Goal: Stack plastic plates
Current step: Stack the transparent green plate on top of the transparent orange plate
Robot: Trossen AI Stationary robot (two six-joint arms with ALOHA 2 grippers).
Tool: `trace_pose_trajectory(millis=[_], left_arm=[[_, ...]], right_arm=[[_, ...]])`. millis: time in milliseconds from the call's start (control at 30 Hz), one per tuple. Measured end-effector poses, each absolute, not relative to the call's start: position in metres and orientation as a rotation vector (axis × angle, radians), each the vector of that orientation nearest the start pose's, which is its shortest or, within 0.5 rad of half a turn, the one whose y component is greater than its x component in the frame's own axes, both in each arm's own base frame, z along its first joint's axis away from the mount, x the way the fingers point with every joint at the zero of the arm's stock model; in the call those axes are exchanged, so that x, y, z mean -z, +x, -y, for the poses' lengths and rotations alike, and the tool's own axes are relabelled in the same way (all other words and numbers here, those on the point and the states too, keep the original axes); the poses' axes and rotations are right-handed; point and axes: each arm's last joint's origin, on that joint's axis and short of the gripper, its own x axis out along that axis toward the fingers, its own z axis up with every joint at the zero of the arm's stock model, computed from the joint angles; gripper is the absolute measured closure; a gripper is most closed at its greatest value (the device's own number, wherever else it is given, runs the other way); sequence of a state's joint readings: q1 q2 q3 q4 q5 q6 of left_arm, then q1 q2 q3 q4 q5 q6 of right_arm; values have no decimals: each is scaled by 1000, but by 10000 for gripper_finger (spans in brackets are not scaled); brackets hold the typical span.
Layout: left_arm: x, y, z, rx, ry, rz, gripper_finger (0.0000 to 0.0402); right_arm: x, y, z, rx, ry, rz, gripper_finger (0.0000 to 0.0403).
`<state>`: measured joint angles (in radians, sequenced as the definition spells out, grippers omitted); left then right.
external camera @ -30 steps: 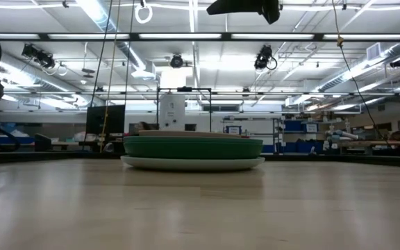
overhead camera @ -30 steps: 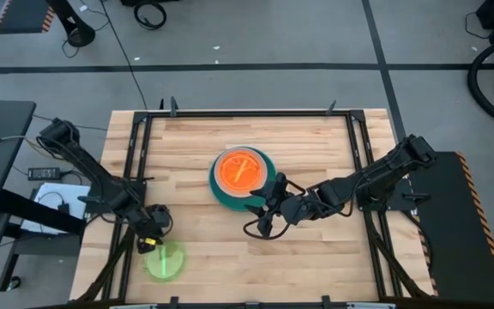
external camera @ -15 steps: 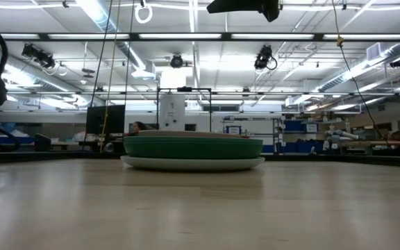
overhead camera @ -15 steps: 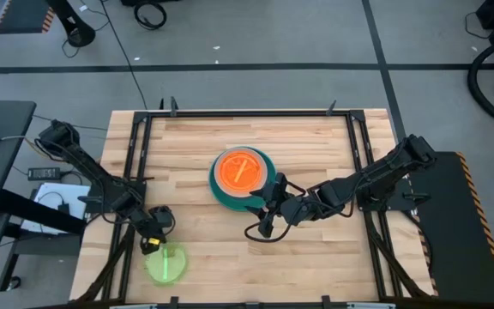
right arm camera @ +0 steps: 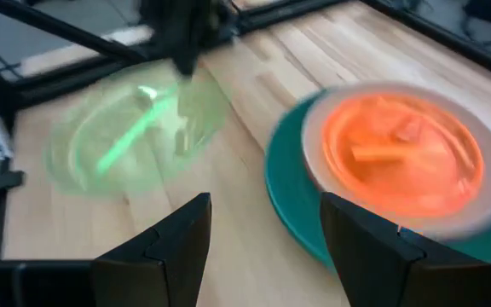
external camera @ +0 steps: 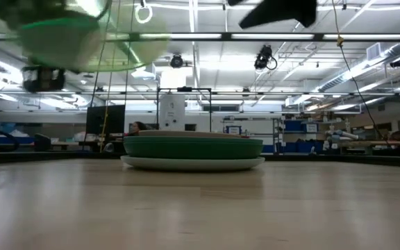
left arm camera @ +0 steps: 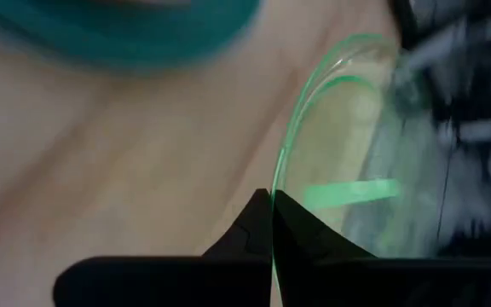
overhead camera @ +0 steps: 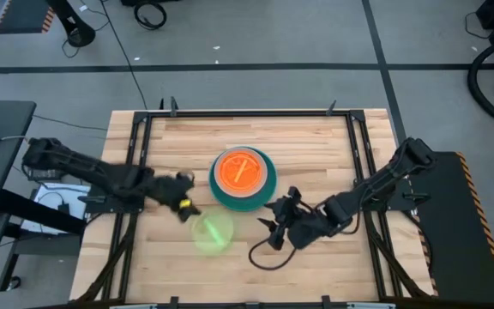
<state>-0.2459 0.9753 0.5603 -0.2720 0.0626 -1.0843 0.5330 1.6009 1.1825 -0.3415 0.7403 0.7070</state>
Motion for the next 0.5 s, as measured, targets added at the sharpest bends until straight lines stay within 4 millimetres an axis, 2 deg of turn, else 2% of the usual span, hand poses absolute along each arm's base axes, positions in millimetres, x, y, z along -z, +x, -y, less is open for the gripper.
trace_pose_trajectory(millis=[100,267,367,500], left_arm=[[-228,205,25,-236,-998,-730,400],[-234,240,-22,-504,-1063,-665,400],[-232,259,-48,-588,-1069,-649,400],[-215,272,-71,-696,-1115,-677,400]], right_arm=[[-254,297,-161,443,265,-485,173],[-257,298,-149,537,305,-435,176],[-257,300,-146,565,348,-416,181],[-254,298,-150,551,311,-437,186]])
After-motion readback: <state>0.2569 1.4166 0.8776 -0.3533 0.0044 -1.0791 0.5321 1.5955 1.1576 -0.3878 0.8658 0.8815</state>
